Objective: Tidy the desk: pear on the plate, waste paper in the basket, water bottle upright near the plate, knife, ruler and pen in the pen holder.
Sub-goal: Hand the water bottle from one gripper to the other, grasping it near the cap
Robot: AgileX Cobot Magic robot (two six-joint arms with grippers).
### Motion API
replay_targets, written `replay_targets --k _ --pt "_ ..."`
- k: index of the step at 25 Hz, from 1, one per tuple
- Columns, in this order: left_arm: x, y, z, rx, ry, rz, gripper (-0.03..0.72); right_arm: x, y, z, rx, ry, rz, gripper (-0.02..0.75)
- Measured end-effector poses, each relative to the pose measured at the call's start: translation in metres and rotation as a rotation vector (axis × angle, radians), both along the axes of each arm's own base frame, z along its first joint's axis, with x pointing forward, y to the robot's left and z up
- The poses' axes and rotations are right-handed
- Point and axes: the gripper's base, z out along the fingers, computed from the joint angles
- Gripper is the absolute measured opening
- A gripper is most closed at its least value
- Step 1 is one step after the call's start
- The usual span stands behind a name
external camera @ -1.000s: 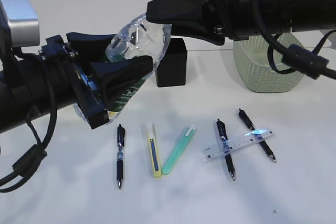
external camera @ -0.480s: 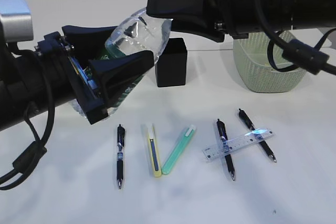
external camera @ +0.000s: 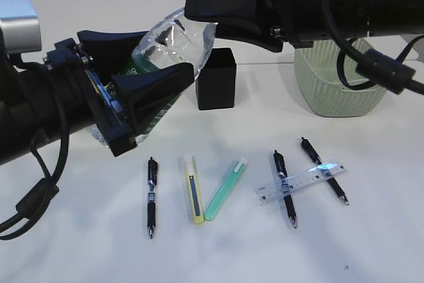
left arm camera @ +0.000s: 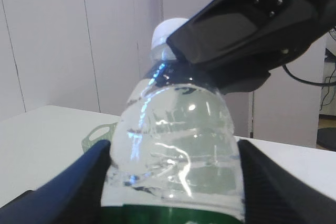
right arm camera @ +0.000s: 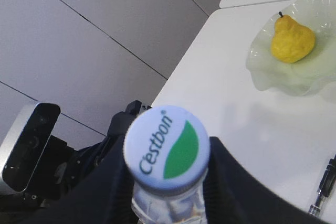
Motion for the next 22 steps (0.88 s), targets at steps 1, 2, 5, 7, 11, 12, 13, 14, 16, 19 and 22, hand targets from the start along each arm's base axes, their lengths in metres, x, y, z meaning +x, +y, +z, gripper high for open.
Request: replay_targets --k 1,2,5,7,11,12,13,14,16,19,22 --pt "0.0 0.0 0.0 -0.003 0.0 0.001 0.501 0.0 0.0 0.0 0.0 -0.001 0.0 0.252" --pt "0.0 0.0 0.0 -0.003 0.0 0.001 0.501 0.0 0.0 0.0 0.002 -0.001 0.0 0.252" --pt "0.0 0.001 0.002 -0.009 -0.005 0.009 0.501 0.0 0.0 0.0 0.004 0.0 0.0 0.252" --pt "0.0 0.002 0.005 -0.016 -0.012 0.012 0.502 0.0 0.0 0.001 0.012 0.003 -0.002 0.252" --pt "-0.003 0.004 0.011 -0.012 -0.026 0.022 0.522 0.0 0.001 0.002 0.028 0.009 0.003 0.252" --pt "-0.003 0.005 0.013 -0.011 -0.028 0.025 0.524 -0.001 0.001 0.002 0.03 0.011 0.006 0.252" --pt "-0.004 0.005 0.015 -0.011 -0.034 0.025 0.526 -0.001 0.001 0.002 0.032 0.012 0.007 0.252" --pt "-0.005 0.005 0.015 -0.011 -0.037 0.024 0.526 -0.001 0.001 0.002 0.035 0.013 0.013 0.251" --pt "-0.005 0.005 0.017 -0.011 -0.044 0.024 0.526 -0.002 0.002 0.003 0.036 0.01 0.019 0.251" --pt "-0.005 0.006 0.017 0.002 -0.039 0.029 0.526 -0.001 0.002 0.006 0.029 -0.009 0.024 0.251" --pt "-0.005 0.006 0.018 0.006 -0.039 0.035 0.526 0.0 0.002 0.01 0.015 -0.033 0.027 0.251"
